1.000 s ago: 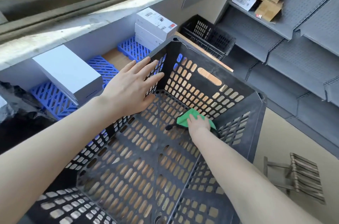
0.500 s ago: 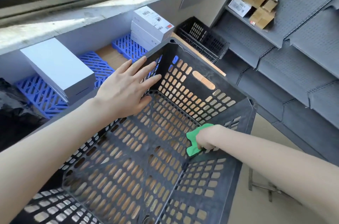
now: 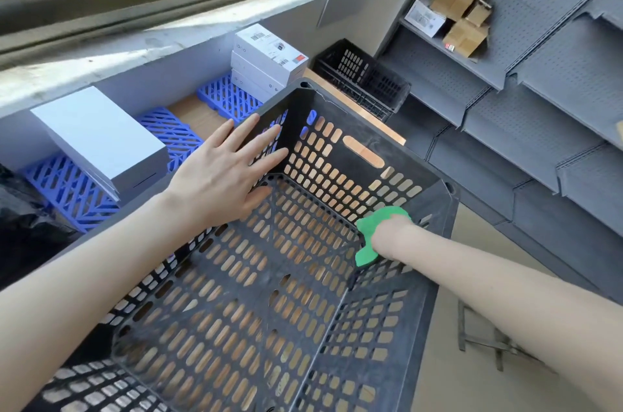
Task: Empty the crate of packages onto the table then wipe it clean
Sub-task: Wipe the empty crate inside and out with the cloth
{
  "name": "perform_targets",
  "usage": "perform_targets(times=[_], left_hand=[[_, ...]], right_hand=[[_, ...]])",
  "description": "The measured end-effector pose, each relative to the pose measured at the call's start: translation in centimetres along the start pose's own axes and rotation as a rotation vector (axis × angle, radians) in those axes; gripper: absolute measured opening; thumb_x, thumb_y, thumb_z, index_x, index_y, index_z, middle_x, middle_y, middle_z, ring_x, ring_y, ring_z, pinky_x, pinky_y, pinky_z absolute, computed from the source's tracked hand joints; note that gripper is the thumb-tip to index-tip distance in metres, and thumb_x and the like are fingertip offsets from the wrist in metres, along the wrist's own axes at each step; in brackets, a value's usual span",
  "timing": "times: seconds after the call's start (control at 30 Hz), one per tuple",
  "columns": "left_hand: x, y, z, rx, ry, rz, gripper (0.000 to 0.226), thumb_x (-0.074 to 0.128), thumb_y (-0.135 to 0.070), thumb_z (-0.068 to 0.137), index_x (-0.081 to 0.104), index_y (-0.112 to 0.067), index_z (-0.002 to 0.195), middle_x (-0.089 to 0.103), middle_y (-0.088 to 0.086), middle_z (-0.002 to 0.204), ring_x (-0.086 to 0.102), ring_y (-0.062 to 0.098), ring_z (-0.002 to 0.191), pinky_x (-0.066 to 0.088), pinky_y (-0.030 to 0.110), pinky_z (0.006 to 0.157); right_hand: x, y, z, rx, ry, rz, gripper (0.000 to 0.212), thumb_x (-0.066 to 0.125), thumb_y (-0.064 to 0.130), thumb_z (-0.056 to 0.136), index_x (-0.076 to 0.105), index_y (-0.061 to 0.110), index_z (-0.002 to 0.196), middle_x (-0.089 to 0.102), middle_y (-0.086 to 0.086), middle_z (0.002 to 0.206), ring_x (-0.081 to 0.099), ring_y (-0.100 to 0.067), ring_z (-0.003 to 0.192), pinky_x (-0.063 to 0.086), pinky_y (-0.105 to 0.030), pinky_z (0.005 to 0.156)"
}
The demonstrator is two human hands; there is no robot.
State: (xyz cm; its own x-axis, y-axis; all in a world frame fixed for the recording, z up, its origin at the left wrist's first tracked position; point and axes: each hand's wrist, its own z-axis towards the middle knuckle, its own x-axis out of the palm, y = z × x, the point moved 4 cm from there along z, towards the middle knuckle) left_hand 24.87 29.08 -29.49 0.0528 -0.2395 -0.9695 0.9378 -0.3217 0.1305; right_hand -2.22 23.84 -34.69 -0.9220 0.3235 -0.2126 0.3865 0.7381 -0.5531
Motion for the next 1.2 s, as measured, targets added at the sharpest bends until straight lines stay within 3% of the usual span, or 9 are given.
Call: perform_targets(times=[0.1, 0.23, 0.4, 0.67, 0.77, 1.0, 1.2], left_hand=[[-0.3, -0.3, -0.1, 0.032, -0.019, -0.047, 0.063, 0.035, -0.053, 0.090, 0.045, -0.023, 0.145, 0.033, 0.008, 0.157, 0.031, 0.034, 0.143, 0.026, 0.053, 0.116], [-1.4, 0.7, -1.3, -0.004, -0.068, -0.186, 0.066, 0.036, -0.052, 0.087, 0.049, -0.020, 0.143, 0.040, 0.009, 0.152, 0.036, 0.031, 0.141, 0.035, 0.050, 0.111], [-0.9, 1.2, -2.6, 0.045, -0.018, -0.121, 0.067, 0.036, -0.052, 0.086, 0.053, -0.012, 0.138, 0.045, 0.018, 0.147, 0.039, 0.038, 0.138, 0.040, 0.053, 0.108], [-0.7, 1.2, -2.4, 0.018, -0.109, -0.100, 0.075, 0.078, -0.039, 0.076, 0.053, -0.007, 0.138, 0.046, 0.016, 0.147, 0.041, 0.037, 0.137, 0.012, 0.034, 0.116], [-1.0, 1.1, -2.5, -0.005, -0.113, -0.106, 0.076, 0.080, -0.037, 0.073, 0.054, -0.006, 0.137, 0.046, 0.016, 0.147, 0.042, 0.036, 0.136, 0.008, 0.031, 0.116], [-1.3, 0.7, -2.5, -0.043, -0.138, -0.097, 0.074, 0.084, -0.030, 0.070, 0.057, -0.005, 0.134, 0.051, 0.012, 0.144, 0.045, 0.036, 0.134, 0.029, 0.042, 0.111], [-0.9, 0.8, -1.3, -0.111, -0.086, -0.115, 0.071, 0.084, -0.024, 0.068, 0.058, -0.002, 0.130, 0.052, 0.013, 0.142, 0.043, 0.039, 0.135, 0.040, 0.051, 0.106]], right_hand=[[-0.8, -2.2, -1.8, 0.024, -0.032, 0.049, 0.040, 0.040, 0.012, 0.100, 0.045, 0.012, 0.140, 0.042, -0.007, 0.147, 0.037, -0.033, 0.136, 0.038, -0.046, 0.103], [-0.4, -1.7, -3.2, -0.053, -0.082, 0.051, 0.041, 0.044, 0.002, 0.095, 0.053, 0.013, 0.133, 0.050, -0.008, 0.138, 0.049, -0.033, 0.125, 0.044, -0.042, 0.097], [0.6, 0.3, -4.1, -0.241, -0.125, 0.038, 0.051, 0.042, -0.006, 0.090, 0.059, 0.020, 0.131, 0.057, -0.006, 0.133, 0.057, -0.030, 0.114, 0.047, -0.030, 0.088], [0.9, 4.2, -9.0, -0.397, -0.104, 0.172, 0.056, 0.039, -0.006, 0.091, 0.056, 0.026, 0.134, 0.052, -0.010, 0.138, 0.052, -0.030, 0.117, 0.042, -0.029, 0.083], [1.2, 3.1, -8.2, -0.313, -0.122, 0.089, 0.054, 0.042, -0.004, 0.091, 0.055, 0.024, 0.135, 0.055, -0.011, 0.133, 0.054, -0.032, 0.115, 0.046, -0.033, 0.084], [0.0, -4.3, -5.5, 0.057, -0.174, 0.075, 0.044, 0.043, 0.001, 0.093, 0.054, 0.017, 0.132, 0.051, -0.010, 0.136, 0.053, -0.033, 0.121, 0.045, -0.038, 0.092], [-1.0, -7.6, -3.7, 0.160, -0.220, 0.089, 0.040, 0.043, 0.001, 0.094, 0.057, 0.015, 0.128, 0.054, -0.007, 0.134, 0.054, -0.029, 0.121, 0.048, -0.040, 0.093]])
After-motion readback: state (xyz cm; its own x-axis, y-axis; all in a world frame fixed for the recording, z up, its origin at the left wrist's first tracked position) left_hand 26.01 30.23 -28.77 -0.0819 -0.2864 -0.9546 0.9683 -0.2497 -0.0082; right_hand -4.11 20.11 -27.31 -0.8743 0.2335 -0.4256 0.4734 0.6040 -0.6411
